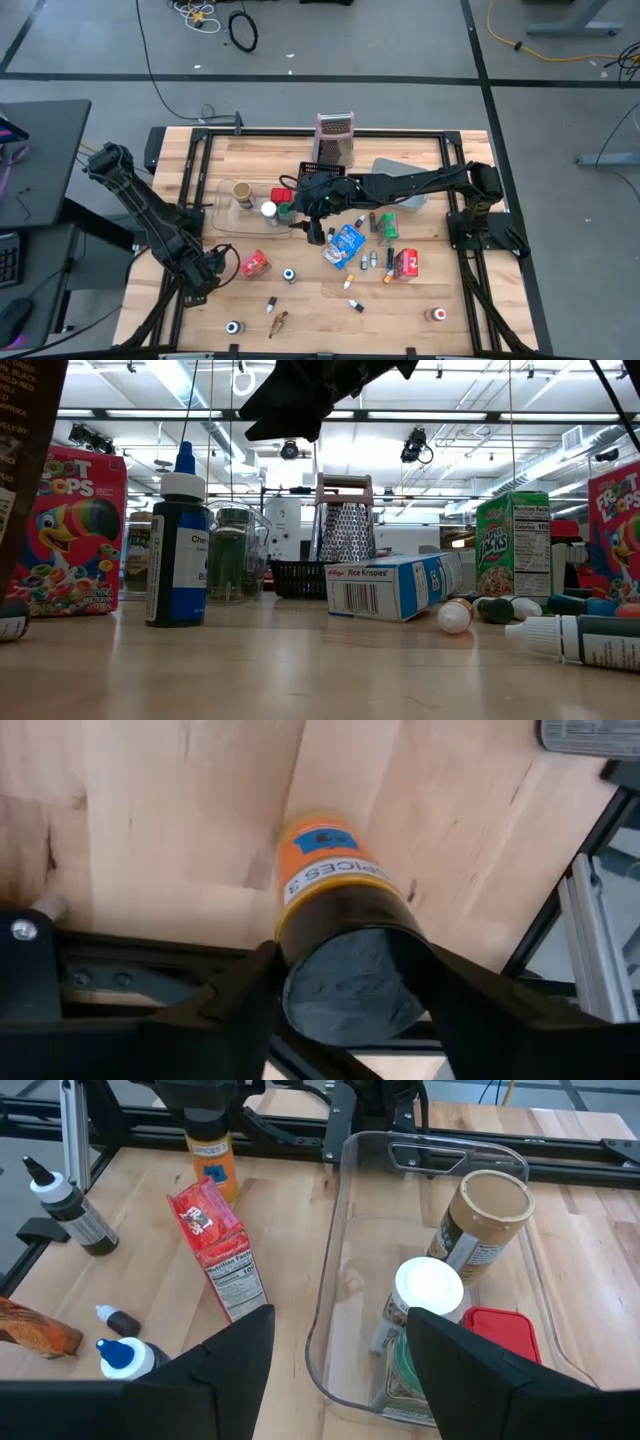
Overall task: Pick & Place Kitchen Items
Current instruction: Put the black seasoning bottle into the transparent bin
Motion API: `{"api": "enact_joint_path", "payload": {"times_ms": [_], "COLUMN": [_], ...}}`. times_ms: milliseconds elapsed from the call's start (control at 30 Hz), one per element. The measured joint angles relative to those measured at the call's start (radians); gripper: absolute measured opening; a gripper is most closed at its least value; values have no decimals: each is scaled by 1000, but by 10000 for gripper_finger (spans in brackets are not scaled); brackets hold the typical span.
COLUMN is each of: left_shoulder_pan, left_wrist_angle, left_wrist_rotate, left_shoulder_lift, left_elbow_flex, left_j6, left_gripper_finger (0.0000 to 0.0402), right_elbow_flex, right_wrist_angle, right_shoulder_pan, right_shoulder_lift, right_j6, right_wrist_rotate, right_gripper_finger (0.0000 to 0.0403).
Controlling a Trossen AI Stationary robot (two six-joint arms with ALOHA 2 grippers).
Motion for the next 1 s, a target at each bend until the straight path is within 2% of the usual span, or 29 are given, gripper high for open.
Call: {"api": "enact_joint_path", "payload": {"times_ms": [233, 367, 433, 667, 833, 1000], "left_shoulder_pan": [49, 85, 105, 172, 217, 263], "left_wrist_angle": [-22, -68, -148, -489, -542, -542], "left_wrist_rotate": [-24, -36, -76, -228, -320, -463], "left_shoulder_lift": [0, 1, 3, 3, 2, 2], "left_elbow_flex": [0, 6, 25, 227, 405, 509], "left_j6": [-163, -100, -57, 33, 50, 181], "left_gripper_finger": [217, 223, 223, 218, 227, 218], "right_elbow_flex": [0, 0, 0, 0, 0, 0], "right_wrist_angle": [0, 0, 0, 1, 8, 8], "right_shoulder_pan": [0, 0, 0, 0, 0, 0], "right_shoulder_lift": [0, 0, 0, 0, 0, 0], "right_j6": [0, 0, 0, 0, 0, 0], "right_wrist_rotate": [0, 0, 0, 0, 0, 0], "right_gripper_finger": [238, 238, 238, 238, 238, 238]}}
